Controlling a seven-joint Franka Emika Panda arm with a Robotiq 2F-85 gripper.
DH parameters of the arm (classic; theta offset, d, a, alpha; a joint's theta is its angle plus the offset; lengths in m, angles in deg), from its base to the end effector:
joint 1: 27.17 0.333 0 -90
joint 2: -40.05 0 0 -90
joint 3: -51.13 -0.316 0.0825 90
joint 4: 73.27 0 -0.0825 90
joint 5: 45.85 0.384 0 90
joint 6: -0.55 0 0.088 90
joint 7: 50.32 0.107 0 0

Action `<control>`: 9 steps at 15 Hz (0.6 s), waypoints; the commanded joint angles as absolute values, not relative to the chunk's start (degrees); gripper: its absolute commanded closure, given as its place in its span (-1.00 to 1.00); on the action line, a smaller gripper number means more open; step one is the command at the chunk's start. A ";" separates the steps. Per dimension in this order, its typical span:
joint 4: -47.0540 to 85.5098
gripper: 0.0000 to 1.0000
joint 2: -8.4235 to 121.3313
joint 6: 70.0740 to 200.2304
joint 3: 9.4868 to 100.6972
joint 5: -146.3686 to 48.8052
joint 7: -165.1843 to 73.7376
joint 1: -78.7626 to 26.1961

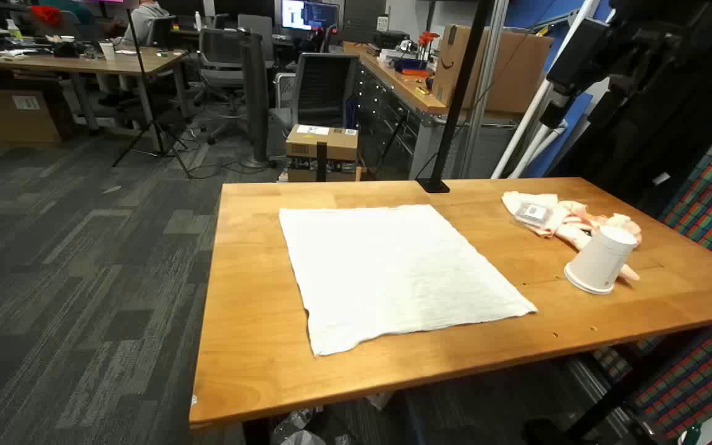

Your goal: Fold the white towel

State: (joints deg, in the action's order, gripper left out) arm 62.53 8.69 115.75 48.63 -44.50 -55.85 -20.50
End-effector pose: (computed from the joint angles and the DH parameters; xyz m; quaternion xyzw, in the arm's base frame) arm 0.3993 0.0680 0.5410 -0.9882 -0.1213 -0.0936 0.0025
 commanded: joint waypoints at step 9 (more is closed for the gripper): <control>61.69 -1.00 8.17 115.64 48.45 -44.39 -55.92 -20.71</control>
State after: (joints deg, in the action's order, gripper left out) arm 61.79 8.14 115.75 48.64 -44.50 -55.85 -20.50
